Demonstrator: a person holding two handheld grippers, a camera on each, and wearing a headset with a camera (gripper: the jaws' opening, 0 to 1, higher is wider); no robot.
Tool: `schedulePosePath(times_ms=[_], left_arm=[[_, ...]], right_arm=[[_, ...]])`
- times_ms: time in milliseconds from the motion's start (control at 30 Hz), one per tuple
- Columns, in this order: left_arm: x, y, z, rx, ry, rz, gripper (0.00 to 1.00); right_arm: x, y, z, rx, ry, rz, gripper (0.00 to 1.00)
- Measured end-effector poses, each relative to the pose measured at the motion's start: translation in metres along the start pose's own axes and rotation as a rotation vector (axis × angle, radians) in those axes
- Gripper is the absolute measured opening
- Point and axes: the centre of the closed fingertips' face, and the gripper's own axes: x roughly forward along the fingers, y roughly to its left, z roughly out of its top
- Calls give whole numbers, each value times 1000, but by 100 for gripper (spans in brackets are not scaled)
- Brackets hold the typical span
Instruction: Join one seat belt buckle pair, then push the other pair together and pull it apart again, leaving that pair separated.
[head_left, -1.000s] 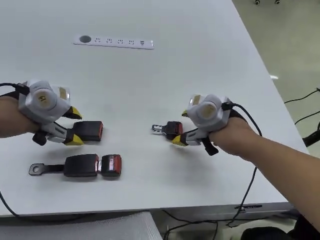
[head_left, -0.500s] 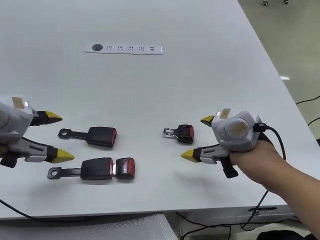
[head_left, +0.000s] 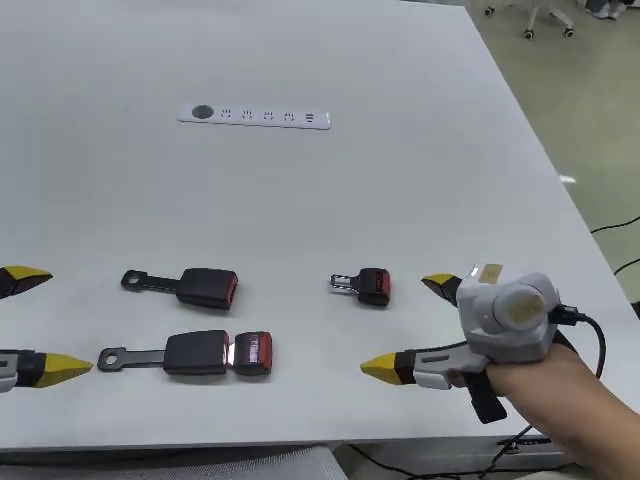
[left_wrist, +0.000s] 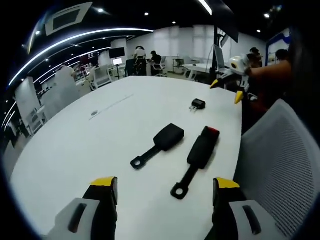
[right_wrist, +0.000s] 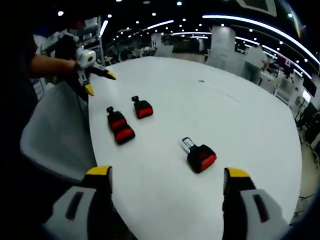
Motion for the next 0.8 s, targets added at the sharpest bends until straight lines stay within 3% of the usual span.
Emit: schedulePosePath(times_ms=[200,333,467,600,800], left_arm=[[-14,0,-4,-43,-33,24,93],[-13,1,-14,-21,-5,29,93],[-14,5,-12,-38,-32,56,100],[-17,5,-8,-42,-50,65,100],[-17,2,-12,-52,-55,61,100]], right_arm=[[-9,-1,-2,-1,4,-18,97],[-11,-1,-1,9,-11,-25,100],[-11,0,2,-12,-29,-38,100],[-10,2,3,-47,-31,-41,100],[-10,4,-1,-3,-28,-45,100]])
